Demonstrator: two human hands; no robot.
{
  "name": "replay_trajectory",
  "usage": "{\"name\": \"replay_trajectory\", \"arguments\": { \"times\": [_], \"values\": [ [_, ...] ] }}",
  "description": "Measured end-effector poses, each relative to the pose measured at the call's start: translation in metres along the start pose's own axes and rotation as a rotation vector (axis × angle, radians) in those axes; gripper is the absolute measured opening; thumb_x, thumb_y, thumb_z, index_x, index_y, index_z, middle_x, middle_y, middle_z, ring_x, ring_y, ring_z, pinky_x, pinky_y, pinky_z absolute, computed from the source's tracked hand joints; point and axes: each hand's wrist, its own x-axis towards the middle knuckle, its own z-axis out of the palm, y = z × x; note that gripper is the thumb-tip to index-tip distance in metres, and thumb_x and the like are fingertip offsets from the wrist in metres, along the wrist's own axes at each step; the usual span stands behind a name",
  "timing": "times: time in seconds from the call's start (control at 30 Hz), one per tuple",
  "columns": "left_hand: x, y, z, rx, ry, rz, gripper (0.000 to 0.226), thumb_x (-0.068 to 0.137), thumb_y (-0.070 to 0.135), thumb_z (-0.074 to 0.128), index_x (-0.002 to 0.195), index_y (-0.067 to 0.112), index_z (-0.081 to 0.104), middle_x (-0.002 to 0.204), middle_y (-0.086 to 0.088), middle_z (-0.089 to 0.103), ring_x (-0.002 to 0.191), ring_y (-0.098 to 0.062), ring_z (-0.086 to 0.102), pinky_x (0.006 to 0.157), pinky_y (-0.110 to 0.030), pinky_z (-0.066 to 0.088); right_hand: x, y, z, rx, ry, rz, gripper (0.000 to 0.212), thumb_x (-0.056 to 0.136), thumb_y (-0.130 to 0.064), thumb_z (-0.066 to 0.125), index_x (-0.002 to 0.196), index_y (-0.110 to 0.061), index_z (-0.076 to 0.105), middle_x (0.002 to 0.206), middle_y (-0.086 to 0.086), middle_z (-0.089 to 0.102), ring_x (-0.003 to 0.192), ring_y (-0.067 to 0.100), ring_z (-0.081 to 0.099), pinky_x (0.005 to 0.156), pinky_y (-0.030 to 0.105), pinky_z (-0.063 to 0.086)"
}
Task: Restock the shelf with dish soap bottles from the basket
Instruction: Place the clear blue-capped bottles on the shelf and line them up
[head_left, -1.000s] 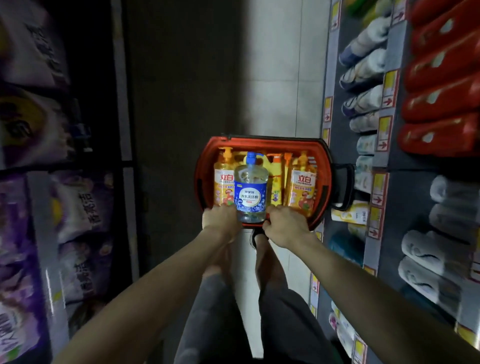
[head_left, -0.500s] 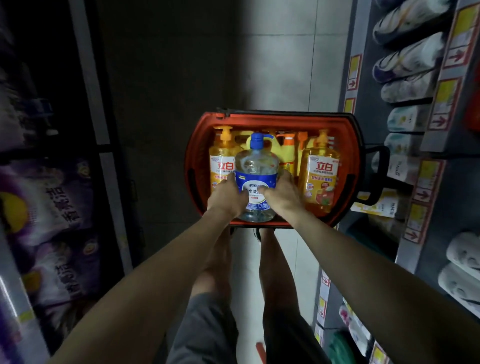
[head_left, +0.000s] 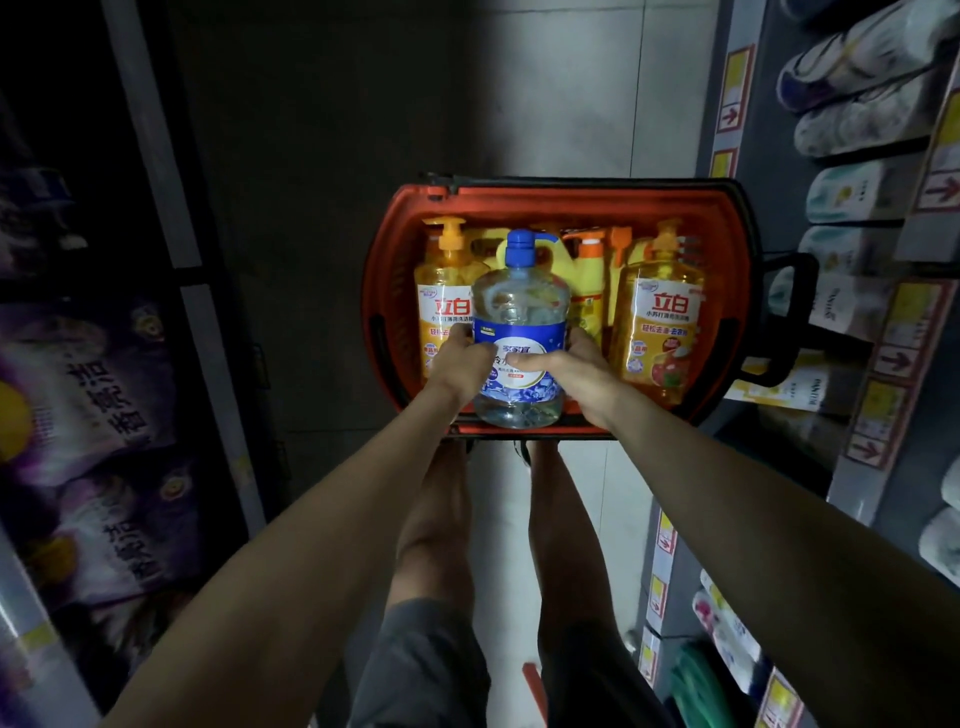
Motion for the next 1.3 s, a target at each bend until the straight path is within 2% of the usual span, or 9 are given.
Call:
{"name": "replay_trajectory", "arguments": {
  "times": [0.27,0.47,0.63,0.73,0.83,0.97,1.13,1.23,1.3],
  "values": [
    [-0.011,0.008,0.001,0.045,0.013,-0.005,0.042,0.096,0.009,0.058,0.138,0.009,0.055,0.128,-0.015,0.071,0.115,-0.034,0.070,0.103,-0.052,0.058,-0.004,0.008,0.007,0.071,0.051,-0.017,0.078,0.071,-0.011,0.097,0.138,-0.005,0.058,0.125,0.016,0.074,0.107,0.031,0.076,0.097,0.053,0.061],
    [-0.045,0.025,-0.004,0.121,0.023,0.031,0.038,0.096,0.013,0.057,0.133,0.008,0.064,0.126,-0.014,0.073,0.114,-0.033,0.071,0.102,-0.049,0.058,-0.031,0.007,-0.004,0.136,0.046,-0.057,0.081,0.070,-0.012,0.098,0.139,-0.007,0.056,0.124,0.015,0.075,0.106,0.034,0.077,0.095,0.056,0.061],
    [-0.101,0.054,-0.009,0.151,0.030,0.108,0.025,0.097,0.016,0.059,0.121,0.013,0.066,0.120,-0.011,0.075,0.110,-0.031,0.072,0.101,-0.048,0.059,-0.074,-0.011,-0.018,0.156,0.055,-0.106,0.083,0.065,-0.017,0.101,0.134,-0.009,0.055,0.118,0.011,0.077,0.094,0.024,0.080,0.080,0.045,0.067],
    [-0.142,0.075,-0.015,0.154,0.026,0.155,0.016,0.098,0.017,0.061,0.113,0.017,0.066,0.117,-0.010,0.076,0.106,-0.029,0.074,0.099,-0.047,0.060,-0.107,-0.029,-0.030,0.135,0.040,-0.151,0.089,0.059,-0.026,0.104,0.133,-0.013,0.058,0.117,0.009,0.078,0.095,0.024,0.080,0.083,0.049,0.066],
    [-0.186,0.094,-0.023,0.176,0.008,0.214,0.020,0.097,0.021,0.063,0.116,0.015,0.070,0.113,-0.006,0.078,0.102,-0.025,0.075,0.098,-0.047,0.060,-0.146,-0.052,-0.043,0.116,0.023,-0.216,0.093,0.054,-0.032,0.105,0.131,-0.022,0.055,0.116,0.005,0.079,0.096,0.024,0.080,0.084,0.051,0.066],
    [-0.253,0.116,-0.035,0.173,-0.005,0.299,0.028,0.099,0.029,0.067,0.126,0.021,0.067,0.121,-0.002,0.075,0.108,-0.021,0.073,0.102,-0.045,0.057,-0.208,-0.091,-0.063,0.053,-0.024,-0.281,0.117,0.033,-0.056,0.106,0.132,-0.024,0.054,0.115,0.001,0.080,0.098,0.022,0.080,0.087,0.053,0.065],
    [-0.335,0.129,-0.046,0.128,-0.008,0.422,0.045,0.095,0.050,0.074,0.132,0.027,0.065,0.120,0.008,0.077,0.104,-0.009,0.075,0.097,-0.033,0.059,-0.283,-0.127,-0.082,-0.069,-0.050,-0.377,0.131,0.030,-0.065,0.103,0.141,-0.022,0.049,0.127,0.004,0.075,0.107,0.025,0.077,0.094,0.054,0.062],
    [-0.376,0.128,-0.046,0.015,0.029,0.464,0.043,0.091,0.057,0.076,0.123,0.030,0.064,0.118,0.008,0.077,0.100,-0.002,0.076,0.090,-0.025,0.060,-0.322,-0.143,-0.091,-0.126,-0.068,-0.424,0.131,0.039,-0.057,0.106,0.147,-0.016,0.044,0.135,0.006,0.070,0.112,0.023,0.075,0.094,0.051,0.063],
    [-0.398,0.124,-0.044,-0.086,0.011,0.461,0.055,0.089,0.059,0.077,0.128,0.023,0.062,0.123,0.002,0.076,0.106,-0.011,0.076,0.097,-0.037,0.061,-0.343,-0.152,-0.096,-0.169,-0.107,-0.453,0.124,0.046,-0.049,0.106,0.147,-0.015,0.044,0.135,0.007,0.070,0.112,0.024,0.075,0.093,0.050,0.063]
  ]
}}
